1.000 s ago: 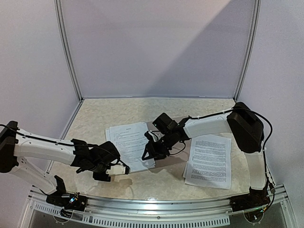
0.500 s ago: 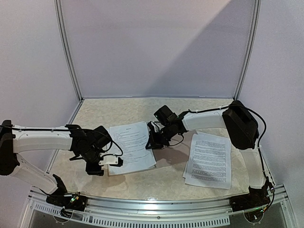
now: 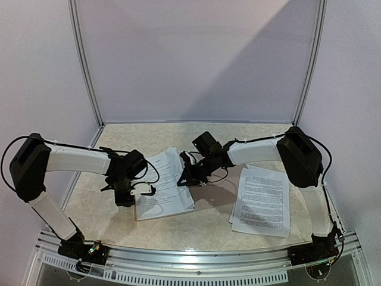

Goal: Put the files into the folder
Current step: Insert the folder to form pockets on the folder.

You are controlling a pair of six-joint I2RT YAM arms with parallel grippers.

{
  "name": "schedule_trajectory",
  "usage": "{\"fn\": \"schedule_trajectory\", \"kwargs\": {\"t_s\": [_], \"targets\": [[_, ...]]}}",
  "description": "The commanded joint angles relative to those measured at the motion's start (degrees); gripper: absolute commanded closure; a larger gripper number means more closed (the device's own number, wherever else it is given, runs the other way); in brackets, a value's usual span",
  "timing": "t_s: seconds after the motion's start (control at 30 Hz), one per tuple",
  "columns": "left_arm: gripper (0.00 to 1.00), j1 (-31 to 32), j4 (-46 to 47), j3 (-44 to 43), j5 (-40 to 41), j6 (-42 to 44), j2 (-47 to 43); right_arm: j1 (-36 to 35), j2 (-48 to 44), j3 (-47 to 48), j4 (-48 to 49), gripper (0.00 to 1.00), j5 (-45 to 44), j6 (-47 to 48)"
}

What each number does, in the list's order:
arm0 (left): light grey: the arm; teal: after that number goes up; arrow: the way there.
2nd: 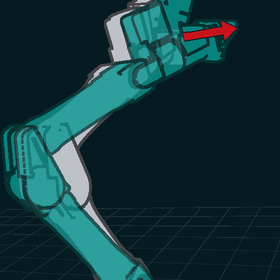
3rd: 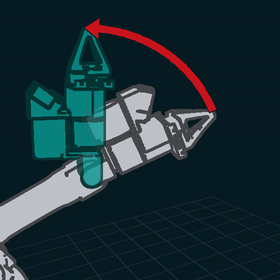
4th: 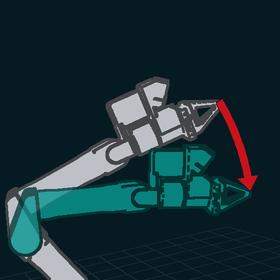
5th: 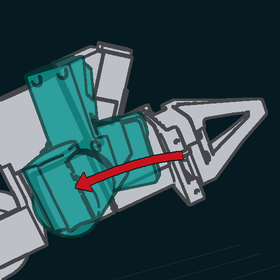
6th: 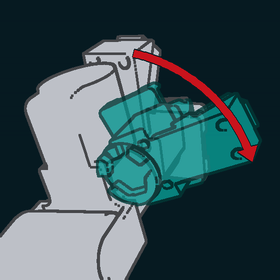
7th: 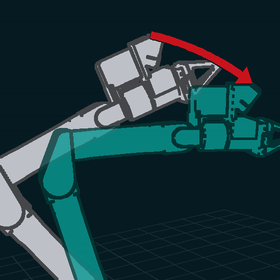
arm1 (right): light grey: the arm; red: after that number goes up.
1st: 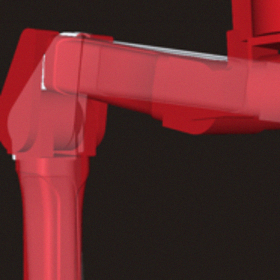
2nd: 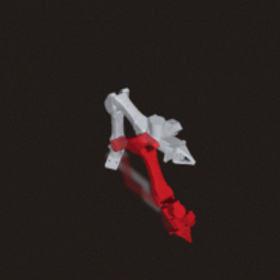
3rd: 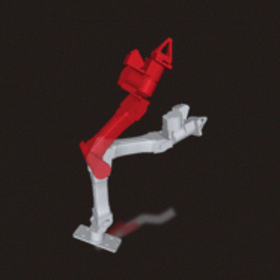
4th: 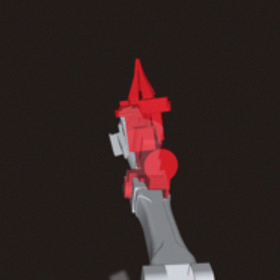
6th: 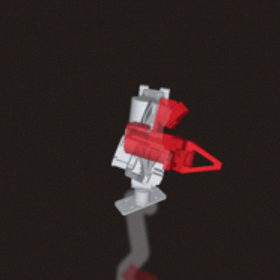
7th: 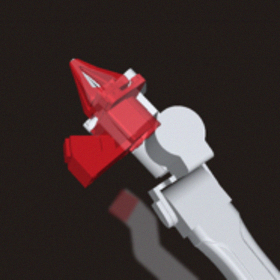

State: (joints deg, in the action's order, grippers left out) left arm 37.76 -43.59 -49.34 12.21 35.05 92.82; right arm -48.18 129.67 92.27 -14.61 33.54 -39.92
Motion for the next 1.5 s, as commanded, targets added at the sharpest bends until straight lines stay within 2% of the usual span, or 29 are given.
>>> {"fn": "schedule_trajectory", "kwargs": {"t_s": [0.0, 0.23, 0.37, 0.4, 0.47, 0.53, 0.8, 1.03, 1.3, 1.47], "targets": [[0.50, 0.4, 2.5, 0.5, -2.8, -1.2, 3.8, -0.5, 2.6, -0.3, 4.1, 1.00, 2.8, -1.4], [0.50, 0.8, 2.5, 0.0, -4.0, -1.9, 4.7, -0.6, 2.6, -3.1, 8.0, 1.00, 2.0, -5.7], [0.50, 0.9, 2.9, 0.0, -4.3, -1.9, 4.9, -0.6, 2.2, -2.3, 7.2, 1.00, 0.4, -6.6], [0.50, 0.9, 2.8, -0.1, -4.2, -1.9, 5.0, -0.6, 2.2, -1.7, 5.6, 0.98, -0.7, -6.5], [0.50, 0.9, 2.9, 0.0, -4.0, -1.9, 4.9, -0.4, 1.5, -1.0, 1.0, 0.84, -4.5, -5.6], [0.50, 0.9, 2.7, 0.2, -3.9, -1.9, 4.6, -0.3, 0.4, -1.1, -2.0, 0.80, -7.7, -4.1], [0.51, 1.9, 1.1, 0.4, -5.9, -3.4, 4.4, -0.7, -0.2, -3.5, 0.9, 0.87, -1.5, -6.3], [0.54, 3.5, 0.2, -0.1, -8.7, -5.2, 5.3, -2.1, 1.6, -4.1, 3.8, 0.99, 1.0, -9.9], [0.59, 3.6, -0.1, -1.3, -9.4, -5.8, 6.8, -3.0, 2.0, -8.5, 15.6, 1.00, 0.2, -17.6], [0.61, 3.6, 0.1, -1.3, -9.5, -5.9, 6.9, -4.3, 2.8, -9.0, 18.6, 1.00, 0.4, -20.7]]}}
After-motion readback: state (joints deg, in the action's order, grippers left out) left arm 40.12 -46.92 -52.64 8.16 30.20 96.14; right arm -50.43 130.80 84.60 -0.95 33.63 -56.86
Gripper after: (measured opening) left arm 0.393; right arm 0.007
